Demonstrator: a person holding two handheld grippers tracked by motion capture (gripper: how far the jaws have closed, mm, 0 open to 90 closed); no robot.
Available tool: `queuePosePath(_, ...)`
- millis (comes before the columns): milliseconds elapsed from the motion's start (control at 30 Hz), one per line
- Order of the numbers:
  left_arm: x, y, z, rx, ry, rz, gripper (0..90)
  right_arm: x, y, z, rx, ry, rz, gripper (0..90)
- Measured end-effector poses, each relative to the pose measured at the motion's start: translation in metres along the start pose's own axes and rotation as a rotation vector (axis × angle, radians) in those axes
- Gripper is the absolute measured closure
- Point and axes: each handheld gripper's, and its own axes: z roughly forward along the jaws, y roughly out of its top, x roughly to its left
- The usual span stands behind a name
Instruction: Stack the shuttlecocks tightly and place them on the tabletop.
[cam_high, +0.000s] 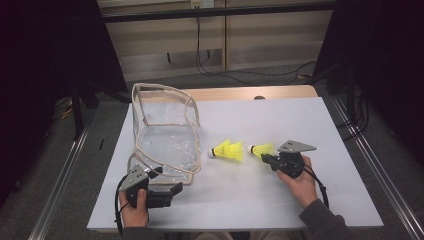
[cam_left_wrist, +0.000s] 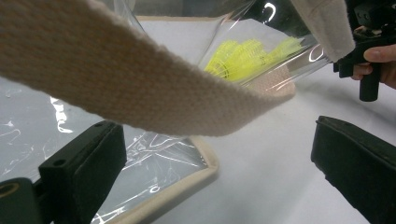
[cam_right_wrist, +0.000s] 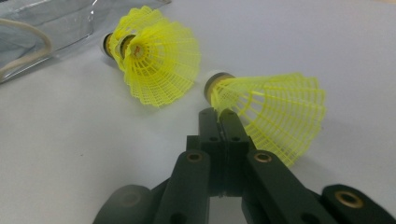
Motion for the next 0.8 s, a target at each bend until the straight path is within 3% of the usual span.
queuePosePath(800, 0.000, 0.000, 0.001, 0.002, -0.004, 0.001, 3.4, 0.012, 0.010, -0.004, -0.043, 0.102, -0.062, 90.0)
